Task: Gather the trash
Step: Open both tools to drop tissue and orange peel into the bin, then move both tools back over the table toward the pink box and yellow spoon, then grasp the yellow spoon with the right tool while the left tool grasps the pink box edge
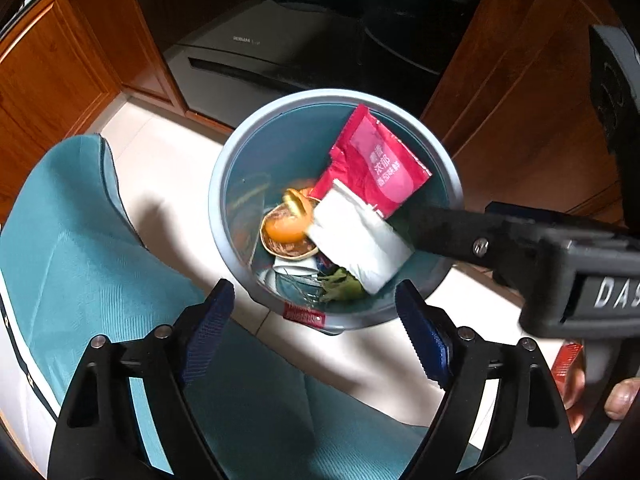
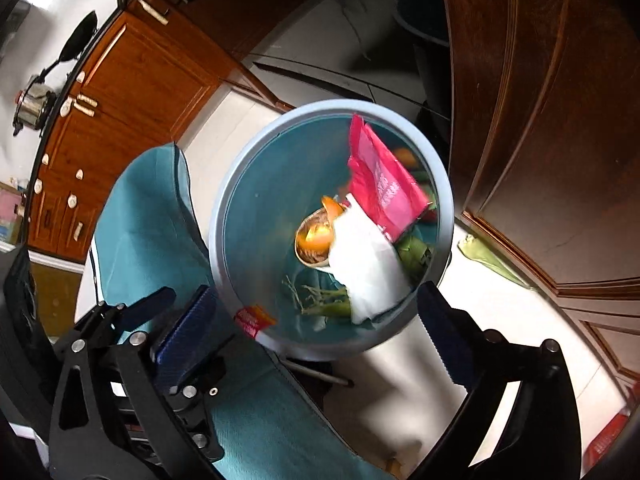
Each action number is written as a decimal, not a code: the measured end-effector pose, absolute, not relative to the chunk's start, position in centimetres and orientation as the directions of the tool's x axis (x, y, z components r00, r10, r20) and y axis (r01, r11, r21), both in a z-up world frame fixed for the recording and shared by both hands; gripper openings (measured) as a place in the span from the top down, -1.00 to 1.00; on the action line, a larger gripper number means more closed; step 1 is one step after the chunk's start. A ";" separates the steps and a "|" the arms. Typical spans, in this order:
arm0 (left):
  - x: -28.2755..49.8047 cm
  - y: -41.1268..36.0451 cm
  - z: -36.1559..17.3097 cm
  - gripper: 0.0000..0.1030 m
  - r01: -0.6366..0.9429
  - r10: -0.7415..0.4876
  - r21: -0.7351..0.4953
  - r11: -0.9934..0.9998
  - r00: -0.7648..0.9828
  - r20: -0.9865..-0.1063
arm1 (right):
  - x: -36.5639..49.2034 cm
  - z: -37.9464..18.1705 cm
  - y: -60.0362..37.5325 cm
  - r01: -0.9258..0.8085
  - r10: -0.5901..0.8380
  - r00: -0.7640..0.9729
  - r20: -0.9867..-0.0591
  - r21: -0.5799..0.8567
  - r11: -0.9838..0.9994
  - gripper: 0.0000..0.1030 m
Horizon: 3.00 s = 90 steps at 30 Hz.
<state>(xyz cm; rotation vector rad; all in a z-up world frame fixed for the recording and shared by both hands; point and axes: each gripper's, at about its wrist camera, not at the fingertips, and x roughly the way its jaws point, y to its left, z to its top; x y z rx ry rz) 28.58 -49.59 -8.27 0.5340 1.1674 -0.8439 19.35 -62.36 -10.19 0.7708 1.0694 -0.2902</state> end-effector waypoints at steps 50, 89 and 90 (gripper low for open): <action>18.4 -13.0 -1.2 -0.64 0.590 -0.345 -0.104 0.801 0.313 -0.885 | 13.8 -1.8 -31.2 0.192 0.287 0.382 -0.878 0.379 0.905 -0.87; 15.4 12.0 -3.2 -0.64 0.345 -0.257 -0.100 0.933 0.445 -0.858 | 10.2 -8.8 -8.0 -0.297 0.230 0.194 -0.954 0.166 0.940 0.41; 15.7 12.1 -3.3 -0.64 0.349 -0.265 -0.108 0.931 0.442 -0.857 | 10.1 -8.7 -8.1 -0.298 0.230 0.196 -0.953 0.166 0.940 0.41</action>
